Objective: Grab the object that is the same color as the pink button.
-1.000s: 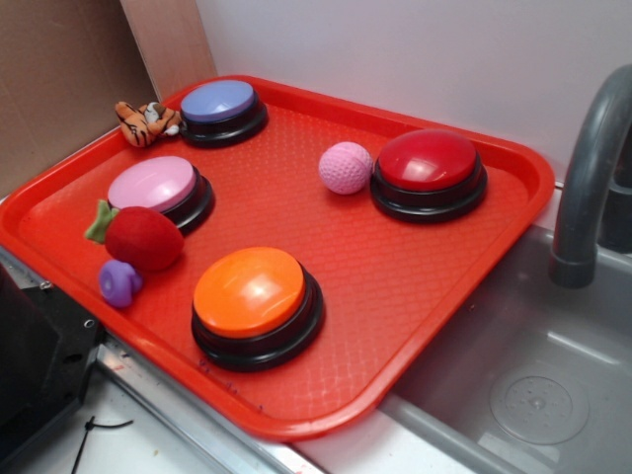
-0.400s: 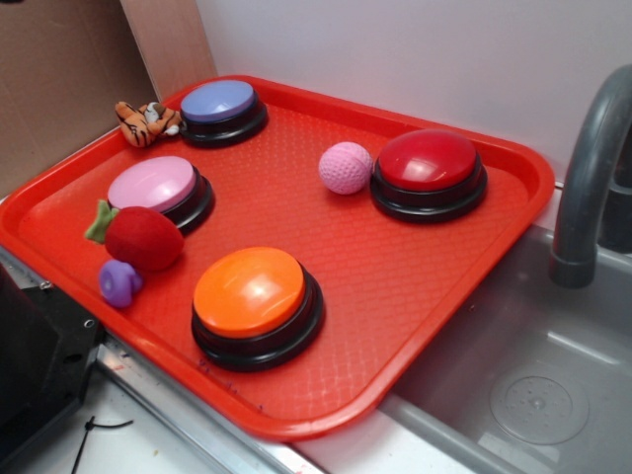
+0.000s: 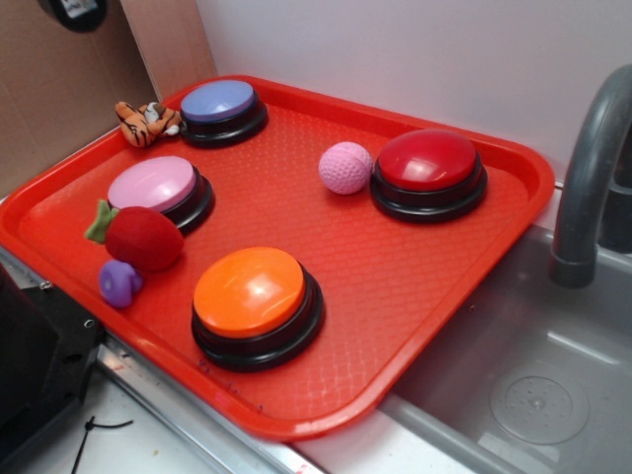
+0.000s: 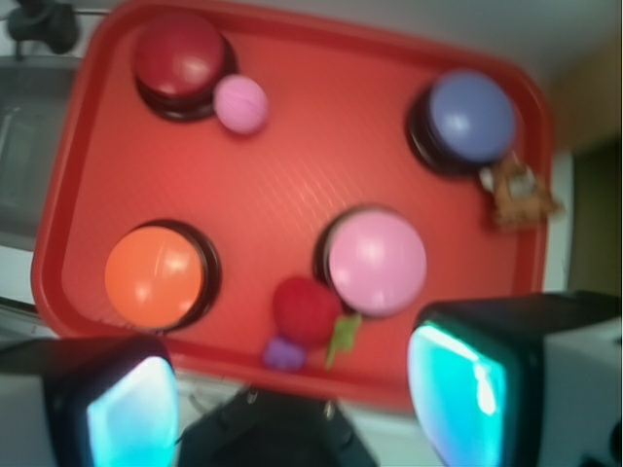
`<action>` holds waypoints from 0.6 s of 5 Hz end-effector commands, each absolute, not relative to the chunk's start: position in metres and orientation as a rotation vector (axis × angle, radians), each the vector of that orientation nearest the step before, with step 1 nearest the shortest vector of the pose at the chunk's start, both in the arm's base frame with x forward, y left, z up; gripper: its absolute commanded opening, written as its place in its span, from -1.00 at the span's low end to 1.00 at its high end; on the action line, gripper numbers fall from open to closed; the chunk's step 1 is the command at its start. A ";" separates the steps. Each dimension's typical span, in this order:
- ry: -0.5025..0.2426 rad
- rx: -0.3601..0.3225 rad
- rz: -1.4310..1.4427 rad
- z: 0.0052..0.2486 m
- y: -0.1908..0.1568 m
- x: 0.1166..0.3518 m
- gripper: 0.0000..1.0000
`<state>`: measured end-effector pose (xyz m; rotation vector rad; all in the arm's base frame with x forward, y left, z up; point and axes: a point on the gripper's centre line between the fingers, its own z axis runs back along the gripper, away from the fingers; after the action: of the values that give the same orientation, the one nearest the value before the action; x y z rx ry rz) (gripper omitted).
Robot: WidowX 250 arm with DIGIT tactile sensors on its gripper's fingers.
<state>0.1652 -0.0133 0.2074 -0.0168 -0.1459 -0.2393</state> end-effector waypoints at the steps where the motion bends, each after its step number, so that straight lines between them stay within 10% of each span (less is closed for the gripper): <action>1: -0.277 0.039 -0.445 0.168 -0.018 0.214 1.00; 3: -0.352 0.029 -0.533 0.123 -0.023 0.254 1.00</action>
<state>0.2490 -0.0226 0.1118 0.0178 -0.3113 -0.5375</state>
